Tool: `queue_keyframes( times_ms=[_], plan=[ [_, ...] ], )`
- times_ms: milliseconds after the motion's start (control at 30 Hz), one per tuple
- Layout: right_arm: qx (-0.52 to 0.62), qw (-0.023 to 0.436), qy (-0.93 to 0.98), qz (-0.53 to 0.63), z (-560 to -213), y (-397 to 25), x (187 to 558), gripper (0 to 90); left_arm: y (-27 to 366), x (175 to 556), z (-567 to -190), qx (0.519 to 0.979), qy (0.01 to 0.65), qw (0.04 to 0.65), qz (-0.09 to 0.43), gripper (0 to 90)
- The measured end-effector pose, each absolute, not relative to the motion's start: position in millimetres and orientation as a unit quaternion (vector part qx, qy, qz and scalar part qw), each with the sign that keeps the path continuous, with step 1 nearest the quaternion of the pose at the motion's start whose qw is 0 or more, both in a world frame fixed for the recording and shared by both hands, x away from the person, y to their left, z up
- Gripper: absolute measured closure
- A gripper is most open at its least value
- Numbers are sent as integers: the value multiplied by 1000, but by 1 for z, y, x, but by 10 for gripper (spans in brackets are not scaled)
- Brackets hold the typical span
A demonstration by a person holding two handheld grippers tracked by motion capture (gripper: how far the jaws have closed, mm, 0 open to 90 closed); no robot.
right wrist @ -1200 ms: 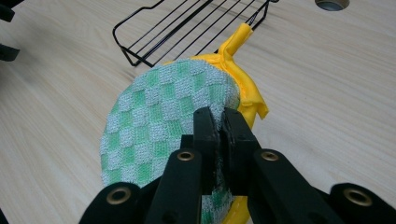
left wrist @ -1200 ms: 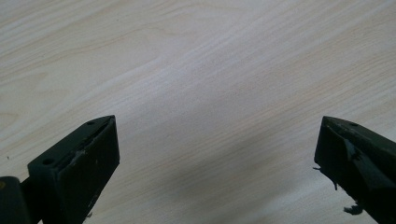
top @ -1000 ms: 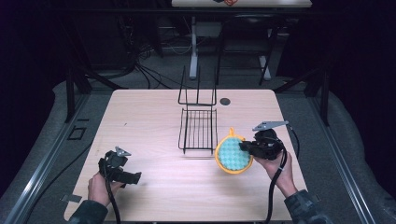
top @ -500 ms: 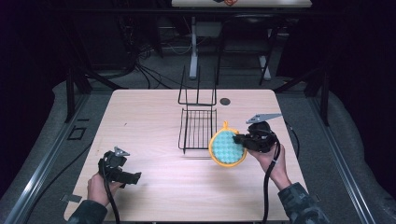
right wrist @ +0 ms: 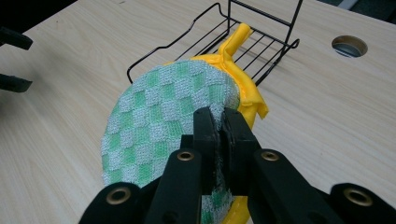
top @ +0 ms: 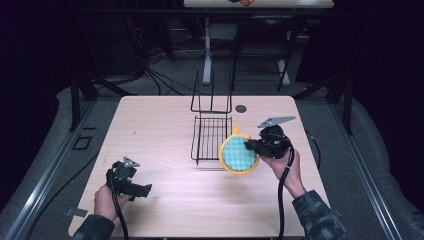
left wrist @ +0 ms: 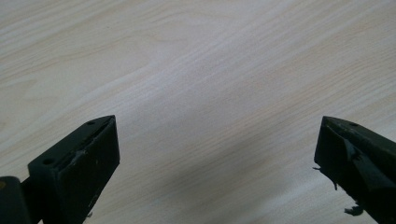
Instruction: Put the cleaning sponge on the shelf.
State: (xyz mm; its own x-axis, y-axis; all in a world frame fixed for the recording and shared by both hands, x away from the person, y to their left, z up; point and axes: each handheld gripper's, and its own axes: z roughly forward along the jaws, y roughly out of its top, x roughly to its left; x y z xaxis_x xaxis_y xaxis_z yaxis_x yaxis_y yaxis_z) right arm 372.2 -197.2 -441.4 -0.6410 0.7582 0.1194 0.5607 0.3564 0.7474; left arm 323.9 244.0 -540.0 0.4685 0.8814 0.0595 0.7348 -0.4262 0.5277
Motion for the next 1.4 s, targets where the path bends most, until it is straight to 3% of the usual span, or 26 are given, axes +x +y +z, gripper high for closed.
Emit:
queue_keyframes(
  times_ms=[1400],
  plan=[
    [416,117,806,405,-452,-157,410,857,238,322,-537,838,469,215,178,2]
  ],
)
